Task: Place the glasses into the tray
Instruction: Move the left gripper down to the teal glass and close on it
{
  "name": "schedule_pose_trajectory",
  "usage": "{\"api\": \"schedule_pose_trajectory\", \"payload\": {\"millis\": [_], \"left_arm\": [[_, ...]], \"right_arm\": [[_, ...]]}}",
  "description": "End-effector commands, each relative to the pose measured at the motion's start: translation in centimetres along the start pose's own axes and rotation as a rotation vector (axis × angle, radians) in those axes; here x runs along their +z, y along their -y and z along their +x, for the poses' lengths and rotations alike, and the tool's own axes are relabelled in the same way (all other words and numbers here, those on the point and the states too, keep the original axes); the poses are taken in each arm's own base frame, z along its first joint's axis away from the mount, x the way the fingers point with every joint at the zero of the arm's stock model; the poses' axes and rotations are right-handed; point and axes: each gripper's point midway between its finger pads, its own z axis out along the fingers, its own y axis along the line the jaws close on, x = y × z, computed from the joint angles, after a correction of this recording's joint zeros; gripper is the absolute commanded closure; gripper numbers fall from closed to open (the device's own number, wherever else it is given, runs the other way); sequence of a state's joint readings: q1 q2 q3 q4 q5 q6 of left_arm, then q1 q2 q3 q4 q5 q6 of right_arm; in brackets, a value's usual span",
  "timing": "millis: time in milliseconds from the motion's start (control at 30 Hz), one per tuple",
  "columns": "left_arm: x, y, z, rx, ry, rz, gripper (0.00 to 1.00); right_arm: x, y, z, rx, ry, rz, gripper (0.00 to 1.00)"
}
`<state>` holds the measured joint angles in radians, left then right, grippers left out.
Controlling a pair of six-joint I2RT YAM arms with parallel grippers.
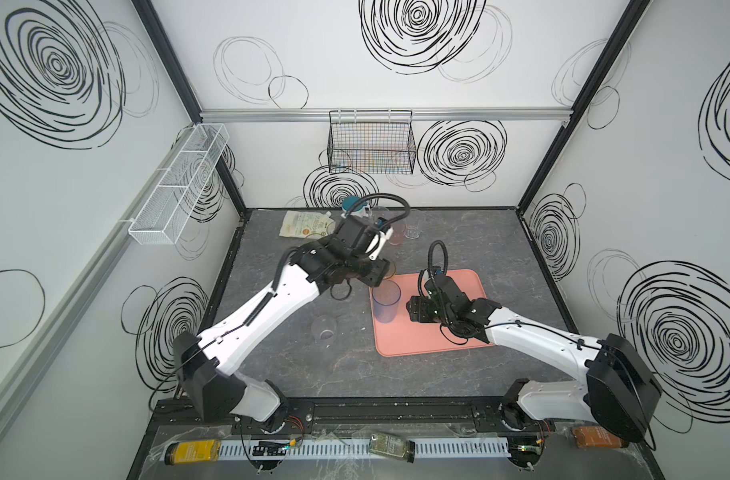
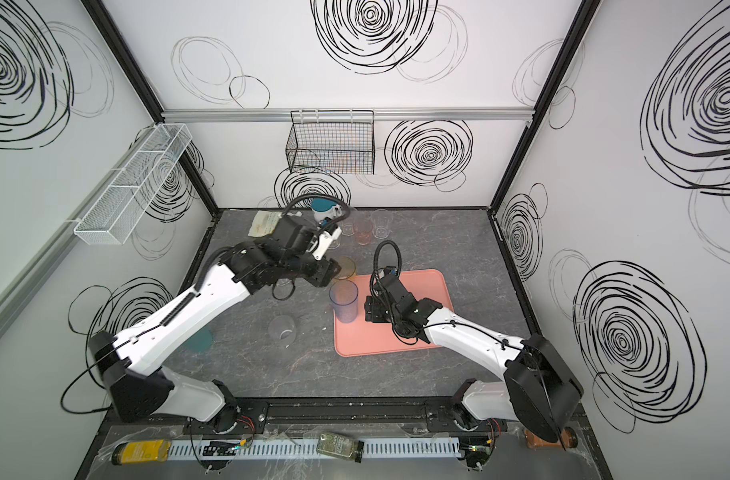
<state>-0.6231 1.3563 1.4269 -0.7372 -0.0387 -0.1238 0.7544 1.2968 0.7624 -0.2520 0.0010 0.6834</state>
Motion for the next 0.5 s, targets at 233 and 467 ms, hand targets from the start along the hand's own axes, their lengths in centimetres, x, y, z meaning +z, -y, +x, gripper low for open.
{"api": "schedule_pose_trajectory", "payload": {"millis": [233,467], "left_arm": [[-11.1,-18.5,5.9,-0.531,0.359,-0.478,0.04],[-10.6,-22.3,16.0,-0.809,0.133,-0.735,0.04]], "right_arm": [[-1.1,-4.3,-2.9,-0.138,0.068,0.013,0.25],[-0.4,-5.2,-2.2,-0.156,0.054,-0.035,0.24]]}}
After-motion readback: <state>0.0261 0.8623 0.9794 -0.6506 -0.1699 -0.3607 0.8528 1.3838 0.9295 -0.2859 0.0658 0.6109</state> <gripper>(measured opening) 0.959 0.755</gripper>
